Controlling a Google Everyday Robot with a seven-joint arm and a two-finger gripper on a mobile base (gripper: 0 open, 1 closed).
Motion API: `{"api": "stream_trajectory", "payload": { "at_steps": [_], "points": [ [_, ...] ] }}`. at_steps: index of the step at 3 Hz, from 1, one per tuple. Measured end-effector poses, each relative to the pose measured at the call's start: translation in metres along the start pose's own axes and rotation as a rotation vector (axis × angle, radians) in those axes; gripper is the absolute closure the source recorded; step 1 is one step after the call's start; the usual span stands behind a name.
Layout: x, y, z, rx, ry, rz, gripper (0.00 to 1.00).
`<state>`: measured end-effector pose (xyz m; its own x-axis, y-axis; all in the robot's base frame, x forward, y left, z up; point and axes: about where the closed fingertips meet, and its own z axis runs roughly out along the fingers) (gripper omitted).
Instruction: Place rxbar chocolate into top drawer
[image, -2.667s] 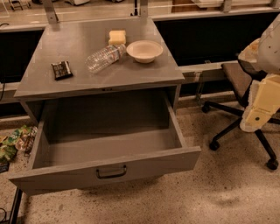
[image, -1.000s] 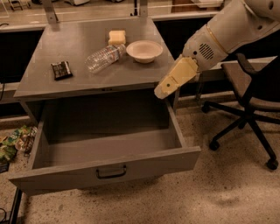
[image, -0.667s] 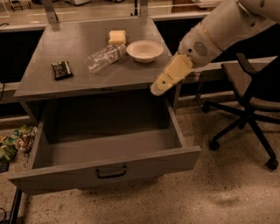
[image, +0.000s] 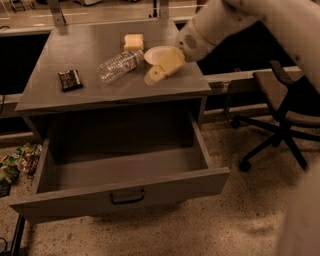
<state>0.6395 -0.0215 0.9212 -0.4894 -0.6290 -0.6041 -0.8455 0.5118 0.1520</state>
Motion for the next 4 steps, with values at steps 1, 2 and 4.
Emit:
{"api": "stream_trajectory", "payload": {
  "at_steps": [1, 2, 4],
  "points": [
    [-0.027, -0.019, 0.087, -0.094, 0.182, 0.018, 0.00],
    [-0.035, -0.015, 0.098, -0.112, 0.193, 0.000, 0.00],
    [-0.051, -0.012, 0.110, -0.075, 0.174, 0.067, 0.00]
  ]
}}
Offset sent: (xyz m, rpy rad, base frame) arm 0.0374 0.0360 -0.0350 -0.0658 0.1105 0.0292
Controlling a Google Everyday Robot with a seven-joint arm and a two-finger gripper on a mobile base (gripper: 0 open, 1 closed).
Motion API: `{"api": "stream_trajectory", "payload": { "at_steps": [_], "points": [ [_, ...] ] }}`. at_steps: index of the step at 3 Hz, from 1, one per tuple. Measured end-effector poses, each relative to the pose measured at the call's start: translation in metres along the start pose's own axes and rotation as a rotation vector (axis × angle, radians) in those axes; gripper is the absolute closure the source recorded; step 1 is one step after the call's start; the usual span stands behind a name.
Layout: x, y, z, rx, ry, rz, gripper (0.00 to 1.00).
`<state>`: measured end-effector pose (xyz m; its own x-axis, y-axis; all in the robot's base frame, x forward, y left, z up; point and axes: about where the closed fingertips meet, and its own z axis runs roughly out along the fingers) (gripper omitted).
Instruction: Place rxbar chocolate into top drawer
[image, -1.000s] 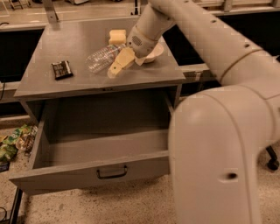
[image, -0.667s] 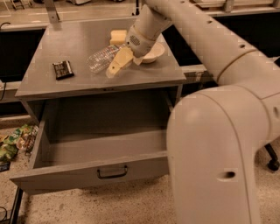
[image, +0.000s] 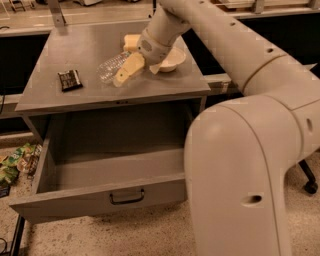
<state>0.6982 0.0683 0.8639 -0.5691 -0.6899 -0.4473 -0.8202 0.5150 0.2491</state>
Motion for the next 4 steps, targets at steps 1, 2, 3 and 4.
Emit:
{"api": "stream_trajectory", "payload": {
  "at_steps": [1, 2, 3, 4],
  "points": [
    [-0.030, 0.011, 0.023, 0.029, 0.014, 0.053, 0.00],
    [-0.066, 0.022, 0.043, 0.063, 0.020, 0.092, 0.00],
    [-0.070, 0.023, 0.040, 0.072, 0.009, 0.095, 0.00],
    [-0.087, 0.029, 0.018, 0.129, -0.055, 0.109, 0.00]
  ]
}}
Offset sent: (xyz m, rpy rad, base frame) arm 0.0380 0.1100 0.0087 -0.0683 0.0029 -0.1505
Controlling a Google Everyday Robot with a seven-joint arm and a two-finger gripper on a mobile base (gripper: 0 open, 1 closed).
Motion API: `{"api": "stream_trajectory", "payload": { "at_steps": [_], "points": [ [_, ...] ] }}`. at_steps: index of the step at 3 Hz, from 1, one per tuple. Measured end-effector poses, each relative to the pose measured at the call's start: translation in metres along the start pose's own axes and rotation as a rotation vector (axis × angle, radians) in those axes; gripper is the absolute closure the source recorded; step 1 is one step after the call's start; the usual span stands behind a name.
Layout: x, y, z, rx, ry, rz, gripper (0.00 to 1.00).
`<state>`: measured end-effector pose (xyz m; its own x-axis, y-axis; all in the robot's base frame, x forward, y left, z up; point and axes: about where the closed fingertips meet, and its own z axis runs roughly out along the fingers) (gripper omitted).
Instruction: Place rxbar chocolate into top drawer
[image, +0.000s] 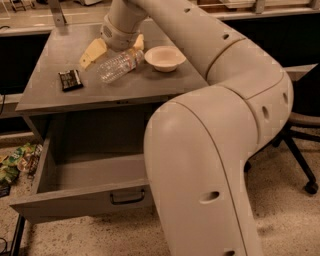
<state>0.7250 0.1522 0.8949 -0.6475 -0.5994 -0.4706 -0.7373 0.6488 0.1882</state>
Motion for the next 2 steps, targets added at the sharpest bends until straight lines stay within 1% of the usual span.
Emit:
{"api": "stream_trajectory", "payload": {
  "at_steps": [1, 2],
  "points": [
    [-0.037, 0.019, -0.018, 0.049, -0.075, -0.069, 0.00],
    [-0.071, 0.047, -0.012, 0.041, -0.106, -0.156, 0.00]
  ]
}}
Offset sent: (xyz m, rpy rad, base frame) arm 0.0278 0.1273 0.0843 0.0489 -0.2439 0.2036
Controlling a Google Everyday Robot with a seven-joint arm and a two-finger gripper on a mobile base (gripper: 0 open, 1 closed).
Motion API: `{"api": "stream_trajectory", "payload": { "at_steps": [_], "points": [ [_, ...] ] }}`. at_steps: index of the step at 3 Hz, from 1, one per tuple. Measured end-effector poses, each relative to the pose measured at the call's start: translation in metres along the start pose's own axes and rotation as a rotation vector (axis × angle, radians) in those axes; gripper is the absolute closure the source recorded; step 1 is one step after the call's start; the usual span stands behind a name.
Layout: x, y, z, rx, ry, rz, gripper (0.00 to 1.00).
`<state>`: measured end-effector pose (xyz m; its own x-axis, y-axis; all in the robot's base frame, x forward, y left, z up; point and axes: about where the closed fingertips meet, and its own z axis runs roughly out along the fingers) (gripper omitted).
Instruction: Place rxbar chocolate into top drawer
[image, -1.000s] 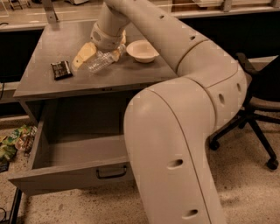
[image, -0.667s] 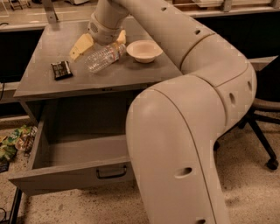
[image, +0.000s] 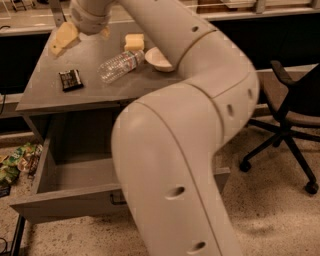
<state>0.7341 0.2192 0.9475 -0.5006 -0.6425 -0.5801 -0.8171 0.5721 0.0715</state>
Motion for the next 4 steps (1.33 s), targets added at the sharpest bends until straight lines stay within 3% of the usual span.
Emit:
{"api": "stream_trajectory", "payload": {
  "at_steps": [1, 2, 4],
  "points": [
    [-0.030, 0.018, 0.031, -0.022, -0.008, -0.071, 0.00],
    [-0.039, 0.031, 0.082, -0.060, 0.025, -0.095, 0.00],
    [-0.026, 0.031, 0.151, -0.055, 0.095, -0.080, 0.00]
  ]
}}
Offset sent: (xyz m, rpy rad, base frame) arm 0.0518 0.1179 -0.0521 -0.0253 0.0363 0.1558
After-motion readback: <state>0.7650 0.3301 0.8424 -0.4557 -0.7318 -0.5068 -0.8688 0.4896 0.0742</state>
